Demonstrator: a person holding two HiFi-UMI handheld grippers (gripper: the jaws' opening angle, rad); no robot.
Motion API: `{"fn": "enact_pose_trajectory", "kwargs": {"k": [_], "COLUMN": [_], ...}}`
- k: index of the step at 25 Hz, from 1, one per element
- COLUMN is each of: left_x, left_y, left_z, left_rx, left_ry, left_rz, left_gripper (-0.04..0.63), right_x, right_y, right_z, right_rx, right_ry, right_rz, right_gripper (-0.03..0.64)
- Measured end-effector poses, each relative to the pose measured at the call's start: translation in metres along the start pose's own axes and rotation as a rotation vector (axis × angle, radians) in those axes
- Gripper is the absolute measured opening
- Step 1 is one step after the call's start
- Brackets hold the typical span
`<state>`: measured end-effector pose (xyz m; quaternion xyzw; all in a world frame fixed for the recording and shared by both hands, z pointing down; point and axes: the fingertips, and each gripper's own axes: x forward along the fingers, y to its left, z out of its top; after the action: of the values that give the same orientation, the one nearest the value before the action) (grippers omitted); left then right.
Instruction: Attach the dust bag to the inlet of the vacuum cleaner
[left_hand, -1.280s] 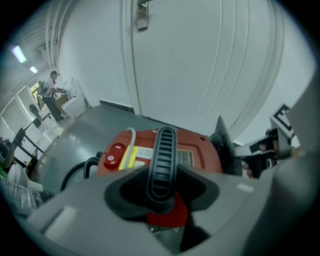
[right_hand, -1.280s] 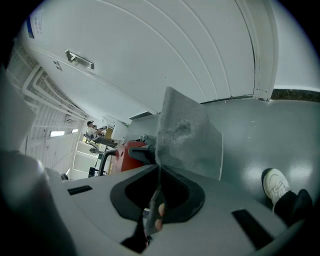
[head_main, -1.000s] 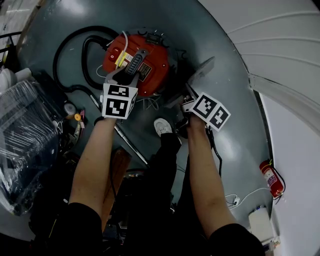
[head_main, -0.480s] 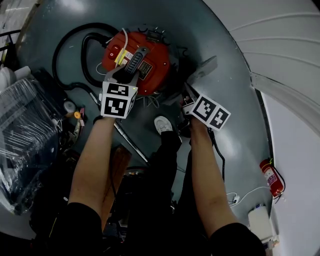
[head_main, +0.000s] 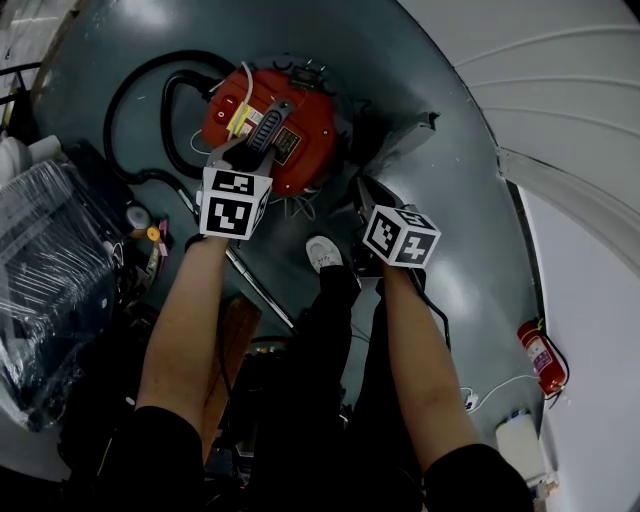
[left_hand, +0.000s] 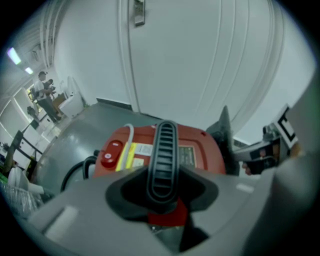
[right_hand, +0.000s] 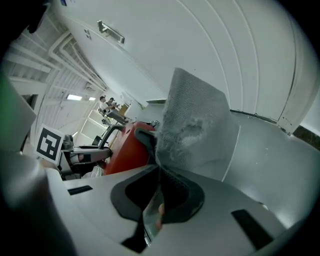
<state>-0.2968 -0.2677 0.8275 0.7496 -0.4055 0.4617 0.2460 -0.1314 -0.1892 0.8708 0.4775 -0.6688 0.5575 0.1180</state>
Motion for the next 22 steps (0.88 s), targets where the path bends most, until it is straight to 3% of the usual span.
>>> {"fn": "enact_pose_trajectory", "kwargs": {"k": [2, 8, 15, 18, 22], "left_x": [0.000, -0.001, 0.002, 0.002, 0.001], "left_y": [0.000, 0.001, 0.002, 0.001, 0.001], "left_z": [0.000, 0.002, 0.000, 0.000, 0.000], "left_rx": [0.000, -0.004, -0.008, -0.011, -0.015], "left_ry": [-0.001, -0.003, 0.000, 0.003, 0.004], "left_rz": [0.001, 0.011, 0.016, 0.017, 0.021], "left_gripper": [0.150, 0.150, 0.151, 0.152, 0.152], "right_x": [-0.003, -0.009, -0.005, -0.001, 0.002], "right_y": [0.002, 0.002, -0.006, -0.004, 0.003], "right_z": [0.004, 0.019, 0.037, 0.044, 0.034], "right_rx": [0.032, 0.340, 0.576, 0.532, 0.306], "right_ry": [0.013, 0.045, 0.054, 0.063, 0.095], "right_rz": [0.013, 0.130, 0.242, 0.219, 0.145], "right_gripper": [0.011, 0.009, 0.009, 0.009, 0.009]}}
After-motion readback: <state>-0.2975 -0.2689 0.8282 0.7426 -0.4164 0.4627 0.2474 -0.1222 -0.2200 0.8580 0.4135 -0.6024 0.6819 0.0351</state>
